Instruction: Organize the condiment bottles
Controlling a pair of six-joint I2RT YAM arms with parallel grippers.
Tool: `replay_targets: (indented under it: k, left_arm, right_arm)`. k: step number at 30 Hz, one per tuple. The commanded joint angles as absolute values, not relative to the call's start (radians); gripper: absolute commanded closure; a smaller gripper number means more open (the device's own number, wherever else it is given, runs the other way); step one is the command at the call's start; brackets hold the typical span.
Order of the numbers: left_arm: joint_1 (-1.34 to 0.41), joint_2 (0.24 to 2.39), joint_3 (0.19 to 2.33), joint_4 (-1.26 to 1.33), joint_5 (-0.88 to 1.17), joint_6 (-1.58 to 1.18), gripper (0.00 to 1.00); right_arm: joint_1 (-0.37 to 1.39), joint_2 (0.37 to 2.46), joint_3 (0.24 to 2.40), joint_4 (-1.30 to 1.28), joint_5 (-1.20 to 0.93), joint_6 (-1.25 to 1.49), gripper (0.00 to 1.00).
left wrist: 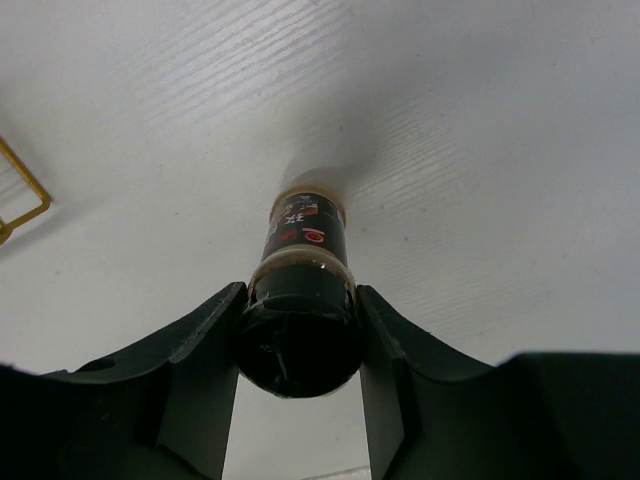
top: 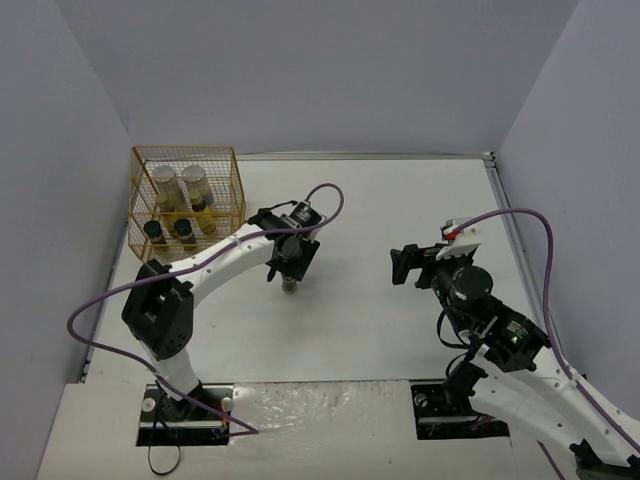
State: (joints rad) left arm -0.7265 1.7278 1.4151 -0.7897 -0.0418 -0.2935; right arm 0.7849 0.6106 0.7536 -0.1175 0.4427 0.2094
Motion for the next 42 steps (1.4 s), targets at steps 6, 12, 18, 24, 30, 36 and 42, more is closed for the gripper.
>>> replay_targets:
  k: [6, 12, 18, 24, 30, 36, 42]
  left_arm:
    - [-0.563, 1.450, 1.677, -1.027, -0.077, -0.311, 0.96]
    - [-0.304, 1.425, 1.718, -0.997, -0.016, -0.275, 0.97]
    - [-0.206, 1.487, 1.733, -0.942, -0.011, -0.256, 0.97]
    - [-0.157, 1.544, 1.730, -0.905, -0.034, -0.242, 0.97]
    - [-0.133, 1.587, 1.675, -0.869, -0.026, -0.246, 0.98]
    - [-0.133, 1.613, 1.599, -0.820, -0.010, -0.268, 0.97]
    - [-0.133, 1.641, 1.537, -0.759, -0.010, -0.296, 0.93]
  right_arm:
    - [0.776, 0.616, 0.764, -0.052, 0.462, 0.213, 0.00]
    - [0.778, 0.635, 0.770, -0.052, 0.439, 0.212, 0.00]
    - [0.777, 0.625, 0.766, -0.052, 0.426, 0.217, 0.00]
    - [0.778, 0.618, 0.755, -0.054, 0.420, 0.221, 0.00]
    - [0.778, 0.611, 0.751, -0.054, 0.422, 0.222, 0.00]
    - [0.777, 0.620, 0.751, -0.054, 0.423, 0.221, 0.00]
    - [0.777, 0.627, 0.743, -0.052, 0.422, 0.225, 0.00]
